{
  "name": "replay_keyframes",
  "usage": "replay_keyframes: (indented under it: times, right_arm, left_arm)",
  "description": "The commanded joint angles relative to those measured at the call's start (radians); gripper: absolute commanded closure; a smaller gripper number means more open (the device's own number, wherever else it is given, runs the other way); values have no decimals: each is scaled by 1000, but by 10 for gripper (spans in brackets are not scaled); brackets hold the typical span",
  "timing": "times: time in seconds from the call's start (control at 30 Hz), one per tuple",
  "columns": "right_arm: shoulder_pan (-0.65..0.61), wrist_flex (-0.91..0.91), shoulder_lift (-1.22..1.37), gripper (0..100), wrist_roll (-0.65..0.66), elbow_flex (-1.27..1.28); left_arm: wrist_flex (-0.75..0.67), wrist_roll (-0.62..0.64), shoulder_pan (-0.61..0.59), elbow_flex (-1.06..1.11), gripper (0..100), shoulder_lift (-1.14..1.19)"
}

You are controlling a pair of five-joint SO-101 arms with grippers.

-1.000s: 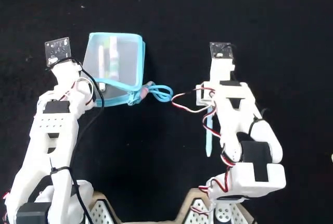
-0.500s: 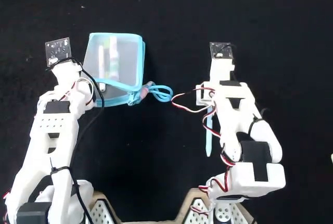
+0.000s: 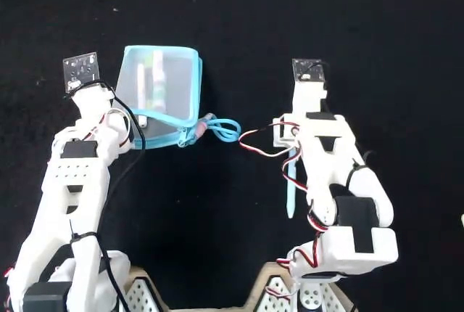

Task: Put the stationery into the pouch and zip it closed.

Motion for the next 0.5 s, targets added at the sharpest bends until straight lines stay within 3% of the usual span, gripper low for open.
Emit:
replay_keyframes:
  times: [0.0, 0.47]
  right_arm:
    - [-8, -20, -61, 758, -5, -5]
    - [-8, -18, -61, 758, -5, -2]
  left_arm:
    - [3, 11, -25, 48, 970, 23]
    - [3, 11, -21, 62, 970, 15]
